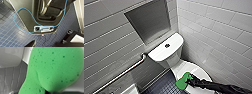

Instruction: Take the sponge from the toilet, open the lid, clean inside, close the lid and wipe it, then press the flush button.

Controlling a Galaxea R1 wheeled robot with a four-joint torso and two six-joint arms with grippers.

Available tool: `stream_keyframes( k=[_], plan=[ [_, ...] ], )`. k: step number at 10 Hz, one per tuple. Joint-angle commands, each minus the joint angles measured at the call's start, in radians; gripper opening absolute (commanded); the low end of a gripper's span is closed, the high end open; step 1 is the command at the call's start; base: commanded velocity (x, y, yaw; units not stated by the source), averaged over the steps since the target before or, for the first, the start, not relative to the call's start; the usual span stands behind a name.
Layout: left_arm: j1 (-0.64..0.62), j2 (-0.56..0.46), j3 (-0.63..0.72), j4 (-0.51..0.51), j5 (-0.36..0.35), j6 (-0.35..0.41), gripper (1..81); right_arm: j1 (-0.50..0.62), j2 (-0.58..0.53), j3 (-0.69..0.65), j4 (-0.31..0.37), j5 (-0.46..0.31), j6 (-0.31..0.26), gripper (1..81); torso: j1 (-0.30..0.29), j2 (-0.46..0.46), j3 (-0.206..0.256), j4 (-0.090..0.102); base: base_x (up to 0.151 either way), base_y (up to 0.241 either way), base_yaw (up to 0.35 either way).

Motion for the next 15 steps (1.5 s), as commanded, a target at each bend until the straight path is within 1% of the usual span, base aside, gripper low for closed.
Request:
stream_keyframes(
  k=[1, 2, 4, 8, 9, 11, 13, 15],
  plan=[
    [0.031, -0.023, 0.003, 0.009, 0.059, -0.001, 81.1, -0.024, -0.223, 0.268, -0.017, -0.036, 0.005, 1.0, 0.0, 0.0, 0.0, 0.0, 0.0, 0.0, 0.0],
    [0.031, -0.023, 0.003, 0.009, 0.059, 0.001, 81.1, -0.039, -0.26, 0.294, -0.017, -0.036, 0.005, 1.0, 0.0, 0.0, 0.0, 0.0, 0.0, 0.0, 0.0],
    [0.031, -0.02, 0.003, 0.01, 0.059, 0.001, 81.1, -0.074, -0.38, 0.401, -0.017, -0.033, 0.005, 1.0, 0.0, 0.0, 0.0, 0.0, 0.0, 0.0, 0.0],
    [0.031, -0.02, 0.003, 0.012, 0.057, 0.001, 81.1, -0.202, -0.583, 0.53, 0.003, 0.076, 0.007, 1.0, 0.0, 0.0, 0.0, 0.0, 0.0, 0.0, 0.0],
    [0.029, -0.019, 0.003, 0.027, 0.049, 0.001, 81.1, -0.234, -0.626, 0.563, 0.006, 0.099, 0.007, 1.0, 0.0, 0.0, 0.0, 0.0, 0.0, 0.0, 0.0],
    [0.031, -0.022, 0.003, 0.028, 0.039, 0.001, 81.1, -0.33, -0.688, 0.588, 0.031, 0.186, 0.007, 1.0, 0.0, 0.0, 0.0, 0.0, 0.0, 0.0, 0.0],
    [0.029, -0.031, 0.0, 0.018, 0.037, -0.001, 81.1, -0.447, -0.743, 0.611, 0.034, 0.254, 0.005, 1.0, 0.0, 0.0, 0.0, 0.0, 0.0, 0.0, 0.0],
    [0.031, -0.034, -0.002, 0.015, 0.037, -0.001, 81.1, -0.558, -0.754, 0.602, 0.03, 0.256, -0.001, 1.0, 0.0, 0.0, 0.0, 0.0, 0.0, 0.0, 0.0]
  ],
)
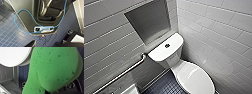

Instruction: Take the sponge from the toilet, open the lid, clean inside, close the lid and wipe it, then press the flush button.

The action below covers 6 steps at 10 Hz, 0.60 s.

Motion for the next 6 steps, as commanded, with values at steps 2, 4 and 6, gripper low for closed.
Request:
stream_keyframes(
  k=[2, 4, 6],
  plan=[
    [0.027, -0.026, 0.002, -0.002, 0.056, -0.001, 81.1, -0.217, -0.043, 0.016, 0.008, 0.029, -0.015, 1.0, 0.0, 0.0, 0.0, 0.0, 0.0, 0.0, 0.0],
    [0.024, -0.026, 0.001, 0.002, 0.056, -0.001, 81.1, -0.334, 0.052, -0.078, -0.071, 0.039, -0.026, 1.0, -0.064, 0.1, 0.0, 0.0, 0.0, 0.0, 0.0],
    [0.024, -0.028, 0.001, 0.005, 0.056, -0.001, 81.1, -0.433, 0.144, -0.185, -0.109, 0.125, -0.026, 1.0, -0.079, 0.119, 0.052, 0.0, 0.0, 0.0, 0.0]
  ],
)
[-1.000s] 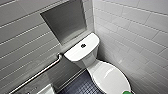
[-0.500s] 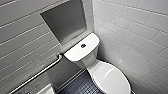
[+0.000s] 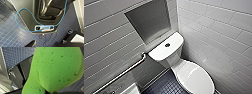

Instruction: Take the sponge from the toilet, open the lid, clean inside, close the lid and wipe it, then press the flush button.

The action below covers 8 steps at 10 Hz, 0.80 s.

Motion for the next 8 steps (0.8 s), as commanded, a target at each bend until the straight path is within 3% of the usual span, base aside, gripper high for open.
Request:
stream_keyframes(
  k=[1, 3, 4, 5, 7, 8],
  plan=[
    [0.026, -0.025, -0.005, 0.007, 0.057, -0.001, 81.1, -0.169, 0.163, -0.165, -0.108, 0.067, -0.013, 1.0, -0.063, 0.097, 0.092, 0.0, 0.0, 0.0, 0.0],
    [0.026, -0.015, -0.039, 0.009, 0.033, -0.001, 81.1, -0.208, 0.233, -0.251, -0.11, 0.067, -0.013, 1.0, -0.096, 0.152, 0.13, 0.0, 0.0, 0.0, 0.0],
    [0.026, -0.008, -0.06, 0.01, 0.013, -0.001, 81.1, -0.219, 0.255, -0.277, -0.113, 0.068, -0.013, 1.0, -0.116, 0.184, 0.162, -0.027, 0.0, 0.0, 0.0],
    [0.026, 0.004, -0.083, 0.01, 0.01, -0.001, 81.1, -0.228, 0.279, -0.308, -0.113, 0.076, -0.013, 1.0, -0.138, 0.216, 0.195, -0.003, 0.0, 0.0, 0.0],
    [0.027, 0.007, -0.088, 0.01, 0.008, -0.001, 81.1, -0.24, 0.333, -0.366, -0.116, 0.076, -0.015, 1.0, -0.183, 0.284, 0.266, -0.007, 0.0, 0.0, 0.0],
    [0.029, 0.007, -0.088, 0.01, 0.008, -0.001, 81.1, -0.242, 0.358, -0.395, -0.134, 0.076, -0.013, 1.0, -0.207, 0.319, 0.3, -0.06, 0.0, 0.0, 0.0]
  ],
)
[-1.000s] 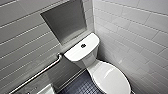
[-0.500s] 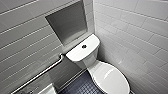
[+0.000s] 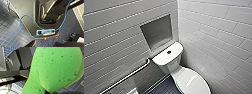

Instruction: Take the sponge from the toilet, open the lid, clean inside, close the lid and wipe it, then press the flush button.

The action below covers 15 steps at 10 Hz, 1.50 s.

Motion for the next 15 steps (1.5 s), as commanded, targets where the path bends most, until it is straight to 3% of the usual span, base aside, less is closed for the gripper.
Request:
stream_keyframes(
  k=[1, 2, 4, 5, 6, 8, 13, 14, 15],
  plan=[
    [0.017, -0.022, 0.003, 0.01, 0.051, -0.001, 81.1, -0.038, 0.034, -0.053, -0.053, -0.048, -0.002, 1.0, -0.062, 0.097, 0.089, -0.061, 0.0, 0.0, 0.0],
    [0.017, -0.023, 0.003, 0.01, 0.051, -0.001, 81.1, -0.038, 0.041, -0.064, -0.056, -0.05, -0.002, 1.0, -0.083, 0.129, 0.027, -0.016, 0.0, 0.0, 0.0],
    [0.017, -0.02, 0.003, 0.01, 0.051, -0.001, 81.1, -0.037, 0.053, -0.081, -0.057, -0.049, -0.002, 1.0, -0.122, 0.186, 0.074, -0.044, 0.0, 0.0, 0.0],
    [0.017, -0.019, 0.003, 0.009, 0.053, -0.001, 81.1, -0.035, 0.061, -0.088, -0.062, -0.049, -0.003, 1.0, -0.141, 0.214, 0.105, -0.047, 0.0, 0.0, 0.0],
    [0.017, -0.02, 0.002, 0.007, 0.053, -0.001, 81.1, -0.034, 0.069, -0.099, -0.073, -0.05, -0.002, 1.0, -0.162, 0.246, 0.17, -0.048, 0.0, 0.0, 0.0],
    [0.017, -0.023, 0.0, 0.006, 0.053, -0.002, 81.1, -0.032, 0.096, -0.137, -0.094, -0.05, -0.002, 1.0, -0.194, 0.297, 0.207, -0.048, 0.0, 0.0, 0.0],
    [0.017, -0.02, -0.009, 0.006, 0.053, -0.002, 81.1, -0.031, 0.135, -0.19, -0.143, -0.051, 0.0, 1.0, -0.304, 0.465, 0.369, -0.048, 0.0, 0.0, 0.0],
    [0.017, -0.017, -0.014, 0.004, 0.053, -0.001, 81.1, -0.032, 0.138, -0.194, -0.159, -0.054, -0.002, 1.0, -0.331, 0.504, 0.316, -0.048, 0.0, 0.0, 0.0],
    [0.019, -0.011, -0.023, 0.006, 0.053, -0.002, 81.1, -0.035, 0.149, -0.21, -0.166, -0.054, -0.002, 1.0, -0.353, 0.536, 0.33, -0.048, 0.0, 0.0, 0.0]
  ],
)
